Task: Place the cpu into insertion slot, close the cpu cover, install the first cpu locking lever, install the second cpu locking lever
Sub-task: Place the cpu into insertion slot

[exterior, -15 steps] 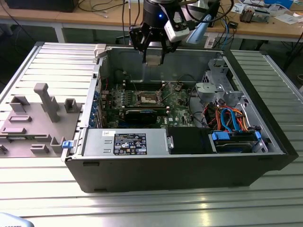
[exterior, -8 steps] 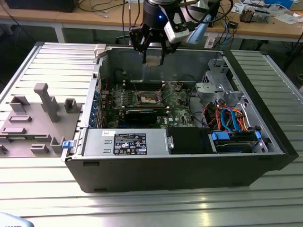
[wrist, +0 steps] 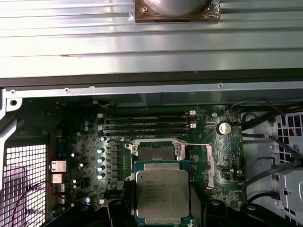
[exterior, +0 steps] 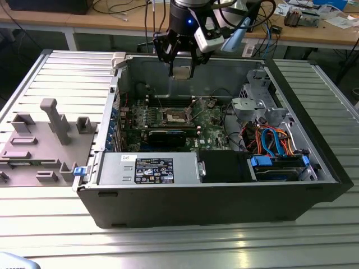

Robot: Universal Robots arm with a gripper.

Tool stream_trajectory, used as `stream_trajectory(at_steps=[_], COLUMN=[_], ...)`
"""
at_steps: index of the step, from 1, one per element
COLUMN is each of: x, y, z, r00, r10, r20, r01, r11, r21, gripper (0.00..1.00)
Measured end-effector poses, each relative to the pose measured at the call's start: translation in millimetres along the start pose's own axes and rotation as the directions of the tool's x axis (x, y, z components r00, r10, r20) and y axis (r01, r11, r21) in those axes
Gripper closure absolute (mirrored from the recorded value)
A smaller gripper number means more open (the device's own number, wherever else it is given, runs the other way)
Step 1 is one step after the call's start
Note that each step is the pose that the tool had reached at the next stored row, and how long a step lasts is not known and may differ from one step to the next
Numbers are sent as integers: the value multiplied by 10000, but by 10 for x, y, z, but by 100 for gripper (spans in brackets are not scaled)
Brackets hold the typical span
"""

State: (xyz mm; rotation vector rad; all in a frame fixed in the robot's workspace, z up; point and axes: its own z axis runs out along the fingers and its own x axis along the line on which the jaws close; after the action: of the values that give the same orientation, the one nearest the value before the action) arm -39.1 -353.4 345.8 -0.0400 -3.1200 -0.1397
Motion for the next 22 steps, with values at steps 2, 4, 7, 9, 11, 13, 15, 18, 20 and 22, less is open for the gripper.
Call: stream_trajectory(at_steps=[2, 4, 7, 9, 11, 13, 15, 18, 20, 22], x=[0, 0, 0, -1, 0, -1, -1, -1, -1, -1], y=[-1, -1, -2, -3, -3, -3, -4, -4, -5, -5], z=[10, 16, 24, 29, 34, 38, 42, 49, 54, 58], r00=[10000, 10000, 10000, 10000, 10000, 10000, 10000, 10000, 10000, 10000], r10=[0, 0, 0, 0, 0, 0, 0, 0, 0, 0], r20=[0, -1, 0, 0, 0, 0, 0, 0, 0, 0], r01=[0, 0, 0, 0, 0, 0, 0, 0, 0, 0], r11=[10000, 10000, 10000, 10000, 10000, 10000, 10000, 10000, 10000, 10000], r21=[0, 0, 0, 0, -1, 0, 0, 0, -1, 0], gripper=[45, 45, 45, 45, 45, 45, 45, 45, 45, 45])
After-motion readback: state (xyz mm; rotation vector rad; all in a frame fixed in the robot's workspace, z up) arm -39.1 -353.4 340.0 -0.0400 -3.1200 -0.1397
